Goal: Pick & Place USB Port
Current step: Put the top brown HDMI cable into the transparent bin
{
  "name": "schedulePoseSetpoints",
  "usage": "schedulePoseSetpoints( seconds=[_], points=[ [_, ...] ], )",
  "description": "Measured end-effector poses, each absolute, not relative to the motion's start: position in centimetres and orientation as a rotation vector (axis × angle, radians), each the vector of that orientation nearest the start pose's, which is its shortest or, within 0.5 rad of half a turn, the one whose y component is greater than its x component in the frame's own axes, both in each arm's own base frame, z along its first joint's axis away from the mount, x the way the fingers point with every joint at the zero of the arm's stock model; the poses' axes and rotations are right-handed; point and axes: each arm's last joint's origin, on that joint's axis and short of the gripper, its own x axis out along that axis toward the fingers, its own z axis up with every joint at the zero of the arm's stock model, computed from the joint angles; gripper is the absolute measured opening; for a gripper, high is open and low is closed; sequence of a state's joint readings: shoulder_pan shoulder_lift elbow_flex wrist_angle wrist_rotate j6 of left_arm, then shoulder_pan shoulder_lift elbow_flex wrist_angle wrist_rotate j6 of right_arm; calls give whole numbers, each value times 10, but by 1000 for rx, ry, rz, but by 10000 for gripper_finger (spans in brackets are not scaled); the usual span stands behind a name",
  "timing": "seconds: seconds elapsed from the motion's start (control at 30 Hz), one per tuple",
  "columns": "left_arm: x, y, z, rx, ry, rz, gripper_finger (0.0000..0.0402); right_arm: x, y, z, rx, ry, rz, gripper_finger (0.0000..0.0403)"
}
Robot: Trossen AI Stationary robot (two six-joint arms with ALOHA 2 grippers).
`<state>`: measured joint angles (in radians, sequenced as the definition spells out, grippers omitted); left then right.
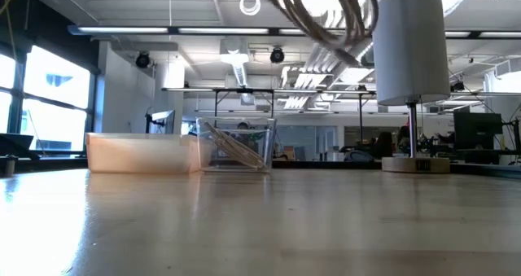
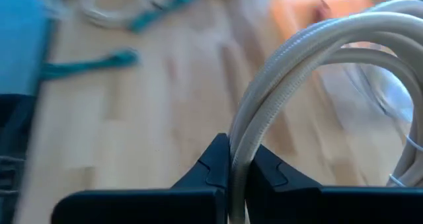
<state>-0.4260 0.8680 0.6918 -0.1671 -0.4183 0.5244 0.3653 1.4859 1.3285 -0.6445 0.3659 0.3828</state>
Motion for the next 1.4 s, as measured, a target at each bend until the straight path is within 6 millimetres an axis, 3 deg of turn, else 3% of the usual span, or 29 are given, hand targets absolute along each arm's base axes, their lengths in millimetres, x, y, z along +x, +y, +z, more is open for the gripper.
schedulePoseSetpoints(
  seconds=[0.23, 0.4, 0.5, 0.7, 0.97, 1.4],
  points=[
    [181, -69, 291, 590, 282, -74, 196, 301, 137, 334, 15, 552, 89, 10],
    [189, -71, 296, 546, 222, -11, 250, 304, 144, 341, -15, 465, 212, 10],
    [197, -77, 297, 508, 159, -69, 266, 306, 147, 343, -20, 437, 284, 10],
    [205, -89, 301, 488, 16, -324, 252, 312, 149, 342, -36, 408, 348, 10],
    [209, -81, 301, 484, 18, -270, 215, 322, 157, 334, -12, 387, 470, 10],
    [231, -75, 290, 408, 32, -306, 214, 334, 147, 329, -14, 389, 483, 10]
  ],
)
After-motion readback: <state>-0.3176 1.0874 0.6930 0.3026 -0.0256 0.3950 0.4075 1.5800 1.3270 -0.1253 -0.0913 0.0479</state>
